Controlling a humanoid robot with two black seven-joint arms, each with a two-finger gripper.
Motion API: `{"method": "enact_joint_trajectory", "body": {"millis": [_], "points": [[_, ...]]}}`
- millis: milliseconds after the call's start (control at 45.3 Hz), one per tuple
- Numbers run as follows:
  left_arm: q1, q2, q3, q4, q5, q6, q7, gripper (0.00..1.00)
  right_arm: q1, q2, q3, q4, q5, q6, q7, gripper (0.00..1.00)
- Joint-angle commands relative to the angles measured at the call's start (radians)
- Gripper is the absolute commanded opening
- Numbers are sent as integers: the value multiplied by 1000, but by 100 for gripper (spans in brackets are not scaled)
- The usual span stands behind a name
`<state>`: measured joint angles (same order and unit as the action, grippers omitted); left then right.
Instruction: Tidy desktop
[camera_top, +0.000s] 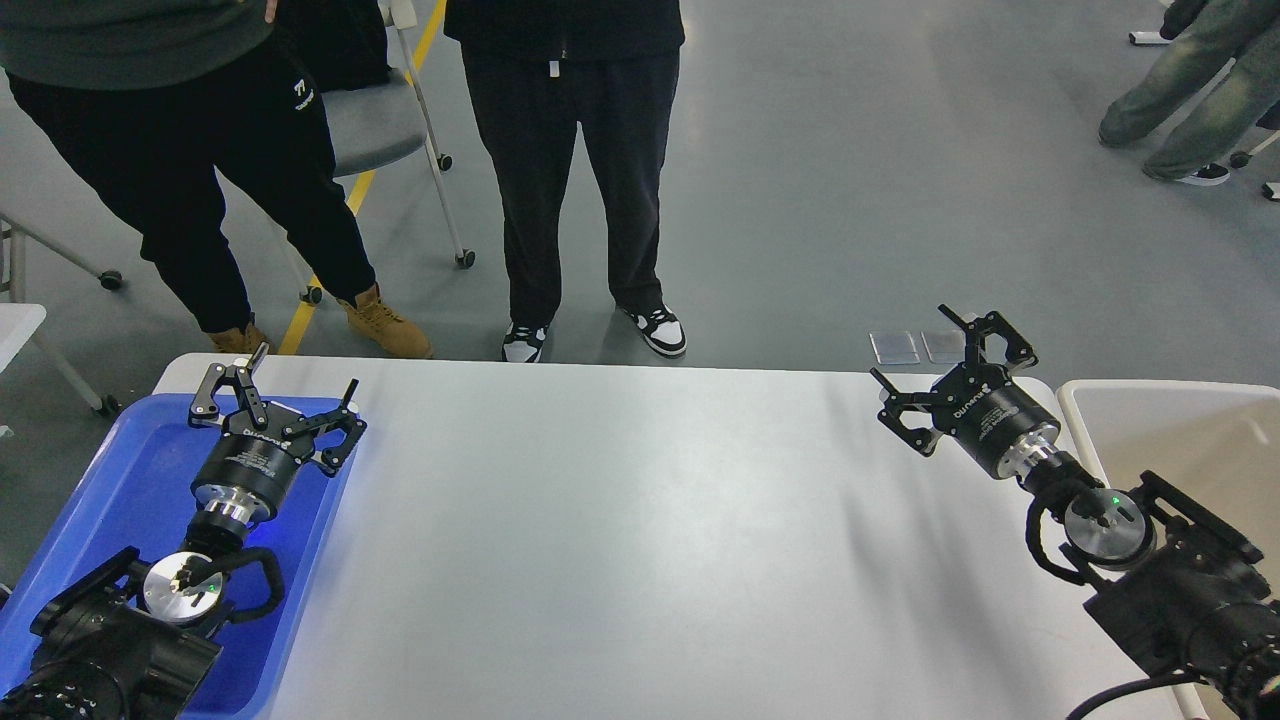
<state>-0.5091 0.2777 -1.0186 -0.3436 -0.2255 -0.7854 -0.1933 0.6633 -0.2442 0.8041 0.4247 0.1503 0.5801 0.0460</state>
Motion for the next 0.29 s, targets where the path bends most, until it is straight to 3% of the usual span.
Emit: {"method": "enact_joint_trajectory", "body": {"millis": [0, 265], "points": [[0, 0, 0, 0, 0, 0, 0, 100, -19, 8, -8, -34, 0, 37, 38, 100], [0, 0, 0, 0, 0, 0, 0, 100, -31, 6, -6, -32, 0, 40, 38, 100]]}}
